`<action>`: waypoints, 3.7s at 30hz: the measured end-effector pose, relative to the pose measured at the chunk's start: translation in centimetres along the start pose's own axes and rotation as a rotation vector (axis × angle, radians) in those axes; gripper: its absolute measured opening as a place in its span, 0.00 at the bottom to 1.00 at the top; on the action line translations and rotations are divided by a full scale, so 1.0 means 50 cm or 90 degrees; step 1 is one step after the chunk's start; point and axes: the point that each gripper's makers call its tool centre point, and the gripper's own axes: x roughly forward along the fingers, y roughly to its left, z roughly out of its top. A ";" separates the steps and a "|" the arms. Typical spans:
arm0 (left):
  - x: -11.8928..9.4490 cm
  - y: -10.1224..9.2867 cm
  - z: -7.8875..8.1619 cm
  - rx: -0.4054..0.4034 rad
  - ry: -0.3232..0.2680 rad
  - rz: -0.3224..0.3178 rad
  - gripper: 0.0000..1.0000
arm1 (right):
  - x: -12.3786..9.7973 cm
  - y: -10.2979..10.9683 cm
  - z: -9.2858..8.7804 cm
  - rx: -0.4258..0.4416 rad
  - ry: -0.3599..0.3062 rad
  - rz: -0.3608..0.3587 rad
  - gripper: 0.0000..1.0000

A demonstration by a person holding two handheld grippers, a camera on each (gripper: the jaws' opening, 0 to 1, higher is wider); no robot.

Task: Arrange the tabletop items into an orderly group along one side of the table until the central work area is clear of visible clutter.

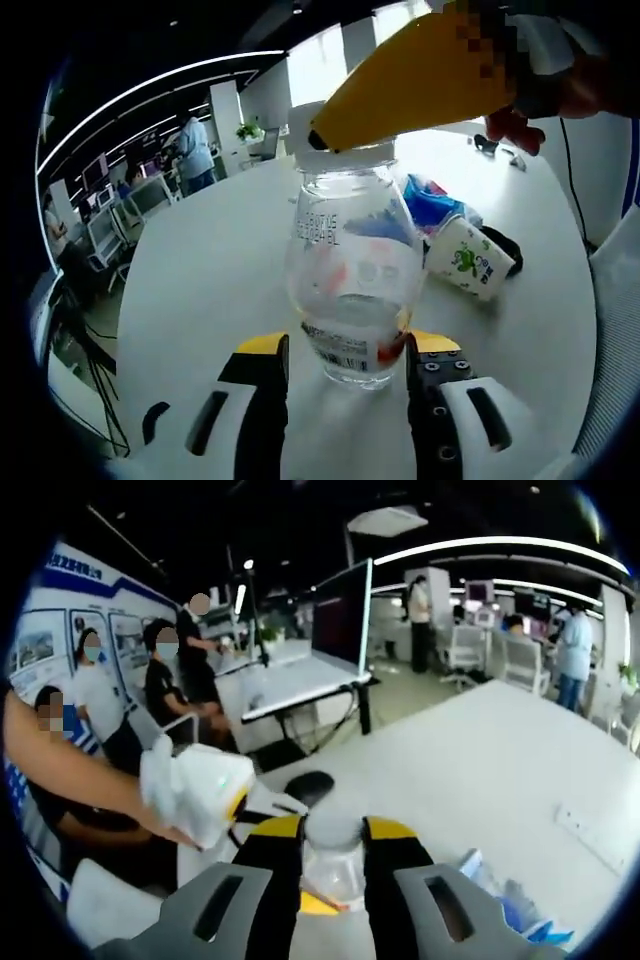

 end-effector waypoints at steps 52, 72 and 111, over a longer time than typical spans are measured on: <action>-0.004 0.030 0.020 -0.064 -0.006 0.101 0.50 | -0.153 -0.082 -0.061 -0.031 -0.035 -0.061 0.59; 0.016 0.028 0.036 -0.088 0.012 0.168 0.54 | -0.213 -0.107 -0.101 -0.029 -0.041 -0.099 0.71; 0.037 0.041 0.018 -0.156 0.023 0.227 0.37 | -0.358 -0.132 -0.154 0.006 -0.076 -0.167 0.85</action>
